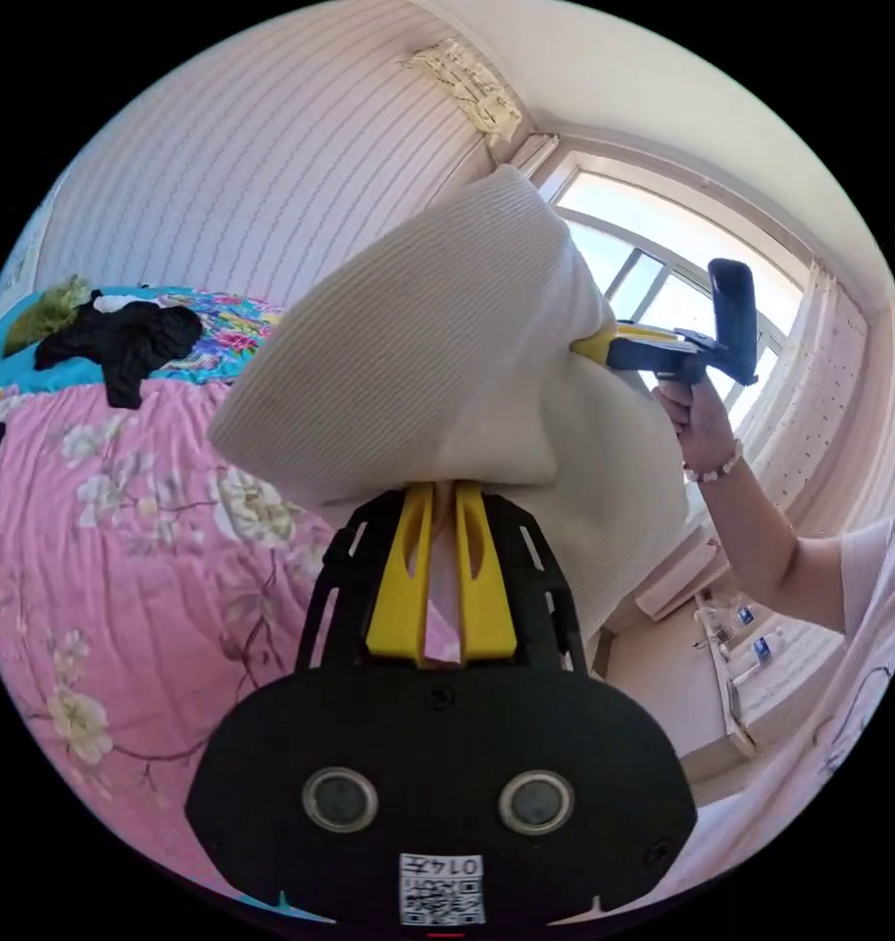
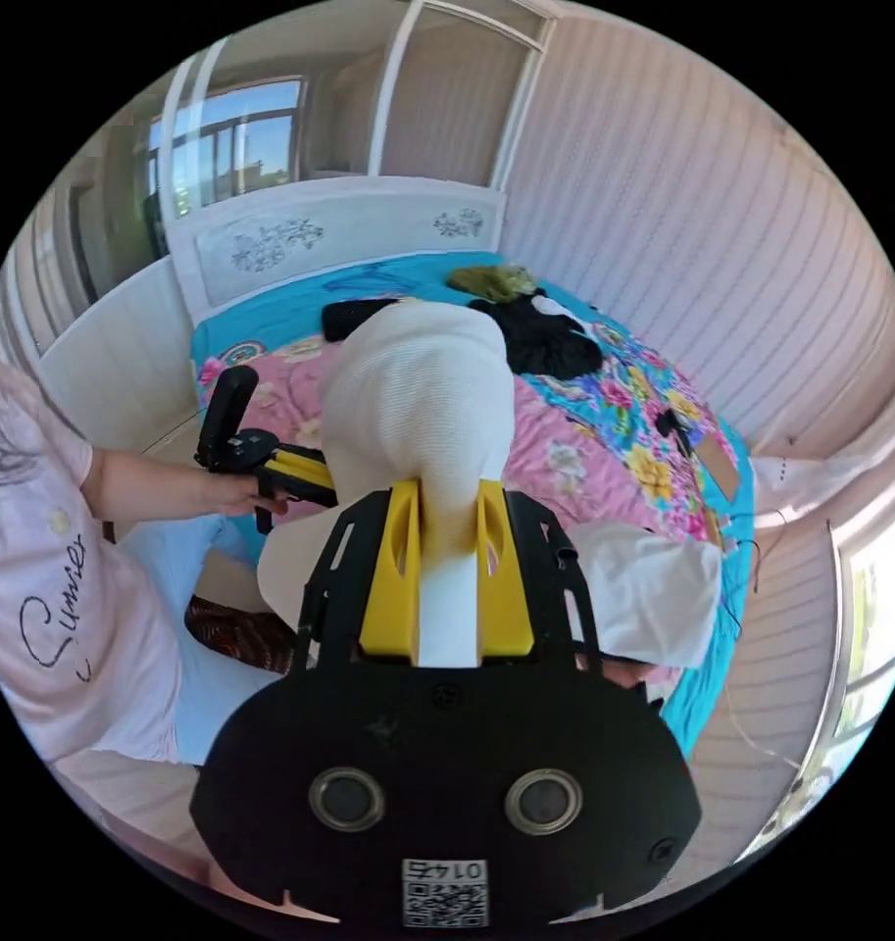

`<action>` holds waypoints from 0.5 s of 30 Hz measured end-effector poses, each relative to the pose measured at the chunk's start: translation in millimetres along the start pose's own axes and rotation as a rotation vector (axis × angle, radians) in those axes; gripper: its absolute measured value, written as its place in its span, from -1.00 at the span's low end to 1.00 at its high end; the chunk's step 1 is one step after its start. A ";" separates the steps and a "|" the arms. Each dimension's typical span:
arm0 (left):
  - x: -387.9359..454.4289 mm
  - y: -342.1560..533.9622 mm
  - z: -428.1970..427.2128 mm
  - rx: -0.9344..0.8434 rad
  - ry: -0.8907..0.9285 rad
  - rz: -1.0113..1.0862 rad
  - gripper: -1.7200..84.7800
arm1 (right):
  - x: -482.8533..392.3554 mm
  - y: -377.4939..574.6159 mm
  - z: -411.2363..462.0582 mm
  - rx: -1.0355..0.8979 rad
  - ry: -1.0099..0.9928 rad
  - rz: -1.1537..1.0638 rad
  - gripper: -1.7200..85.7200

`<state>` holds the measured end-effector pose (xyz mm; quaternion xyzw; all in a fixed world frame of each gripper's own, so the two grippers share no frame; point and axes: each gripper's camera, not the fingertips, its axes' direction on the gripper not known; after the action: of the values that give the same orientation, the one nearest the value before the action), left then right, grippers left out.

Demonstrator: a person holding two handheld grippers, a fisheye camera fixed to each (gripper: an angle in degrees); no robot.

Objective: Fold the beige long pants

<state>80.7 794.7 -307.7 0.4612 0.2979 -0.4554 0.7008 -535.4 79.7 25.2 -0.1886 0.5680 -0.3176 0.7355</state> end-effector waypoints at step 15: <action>39.9 -62.1 239.1 -0.247 -0.143 0.233 -0.81 | 286.5 142.8 128.5 -0.229 -0.094 0.650 -0.97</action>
<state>39.7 550.8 -269.5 0.3695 0.2457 -0.3625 0.8195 -332.7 -22.4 -234.6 -0.0935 0.5958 0.0084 0.7976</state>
